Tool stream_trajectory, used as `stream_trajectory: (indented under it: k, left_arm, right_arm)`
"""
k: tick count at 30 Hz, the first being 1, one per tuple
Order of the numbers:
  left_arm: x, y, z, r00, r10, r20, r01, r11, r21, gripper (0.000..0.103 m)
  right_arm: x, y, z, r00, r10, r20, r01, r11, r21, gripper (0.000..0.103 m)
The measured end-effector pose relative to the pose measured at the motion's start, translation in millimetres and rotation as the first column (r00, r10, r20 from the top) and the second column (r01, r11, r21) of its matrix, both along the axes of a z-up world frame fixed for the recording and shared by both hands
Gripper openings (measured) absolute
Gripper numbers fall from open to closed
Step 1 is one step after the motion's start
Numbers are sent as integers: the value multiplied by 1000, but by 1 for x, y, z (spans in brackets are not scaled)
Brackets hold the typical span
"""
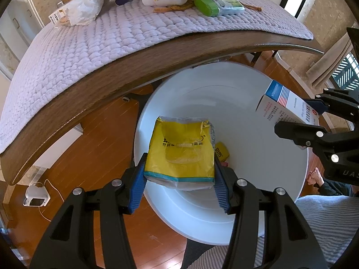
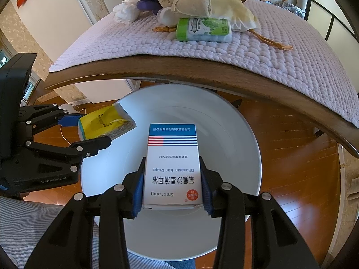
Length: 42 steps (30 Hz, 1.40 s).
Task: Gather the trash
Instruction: 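Open both tools to drop the packet and box into the bin, then move both open tools back over the items on the bed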
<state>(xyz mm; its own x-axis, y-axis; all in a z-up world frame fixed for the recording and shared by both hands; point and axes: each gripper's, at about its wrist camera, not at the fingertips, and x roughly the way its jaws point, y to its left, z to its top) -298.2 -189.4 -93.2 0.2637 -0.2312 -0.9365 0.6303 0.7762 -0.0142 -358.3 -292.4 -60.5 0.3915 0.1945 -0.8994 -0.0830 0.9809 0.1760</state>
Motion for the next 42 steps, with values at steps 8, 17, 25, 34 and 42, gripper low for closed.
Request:
stream_trajectory:
  k: [8, 17, 25, 34, 42]
  left_arm:
    - [2, -2, 1, 1000, 1, 0, -1, 1000, 0, 54]
    - [4, -2, 6, 1000, -8, 8, 8, 1000, -20, 66]
    - [9, 1, 15, 1000, 3, 23, -2, 999, -42, 74]
    - [6, 4, 37, 999, 4, 51, 1, 996, -93, 79]
    - [27, 26, 97, 986, 96, 134, -54, 956, -290, 94]
  right_arm:
    - [1, -1, -1, 1000, -1, -5, 1, 1000, -1, 41]
    - [3, -4, 1, 1000, -20, -3, 20, 1000, 5, 50]
    - [3, -12, 11, 998, -62, 31, 62, 998, -2, 75]
    - [-2, -20, 34, 990, -83, 115, 87, 996, -32, 88]
    - [7, -9, 77, 947, -48, 319, 105, 981, -163, 98]
